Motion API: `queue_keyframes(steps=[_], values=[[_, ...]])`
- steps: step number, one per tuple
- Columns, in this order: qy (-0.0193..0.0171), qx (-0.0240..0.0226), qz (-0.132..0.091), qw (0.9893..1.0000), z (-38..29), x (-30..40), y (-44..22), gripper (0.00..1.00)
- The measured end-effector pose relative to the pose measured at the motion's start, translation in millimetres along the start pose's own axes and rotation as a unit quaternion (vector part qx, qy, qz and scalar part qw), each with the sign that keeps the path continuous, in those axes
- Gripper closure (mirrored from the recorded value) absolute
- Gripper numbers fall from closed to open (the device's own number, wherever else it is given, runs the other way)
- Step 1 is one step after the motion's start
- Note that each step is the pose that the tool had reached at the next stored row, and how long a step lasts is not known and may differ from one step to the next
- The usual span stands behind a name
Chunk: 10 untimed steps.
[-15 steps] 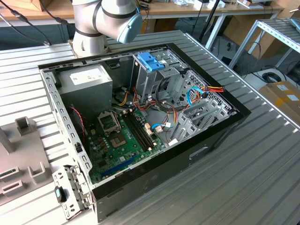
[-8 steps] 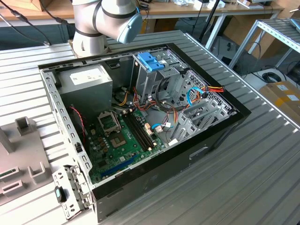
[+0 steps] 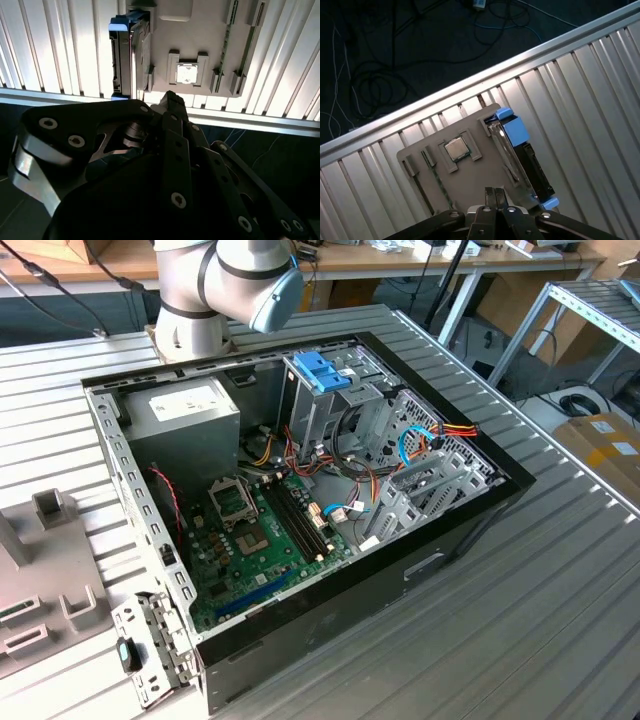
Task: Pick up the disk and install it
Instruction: 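Pick up the disk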
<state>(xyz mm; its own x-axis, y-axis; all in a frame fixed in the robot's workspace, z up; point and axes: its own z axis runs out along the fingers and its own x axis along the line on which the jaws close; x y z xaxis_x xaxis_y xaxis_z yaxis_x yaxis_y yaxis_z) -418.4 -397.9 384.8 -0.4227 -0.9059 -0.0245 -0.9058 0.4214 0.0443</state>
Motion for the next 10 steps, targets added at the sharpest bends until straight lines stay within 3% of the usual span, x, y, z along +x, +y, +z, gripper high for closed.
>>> queue_keyframes(steps=[10], values=[[0.0015,-0.0008,-0.034,0.9994,0.1,0.0,0.0,0.89]])
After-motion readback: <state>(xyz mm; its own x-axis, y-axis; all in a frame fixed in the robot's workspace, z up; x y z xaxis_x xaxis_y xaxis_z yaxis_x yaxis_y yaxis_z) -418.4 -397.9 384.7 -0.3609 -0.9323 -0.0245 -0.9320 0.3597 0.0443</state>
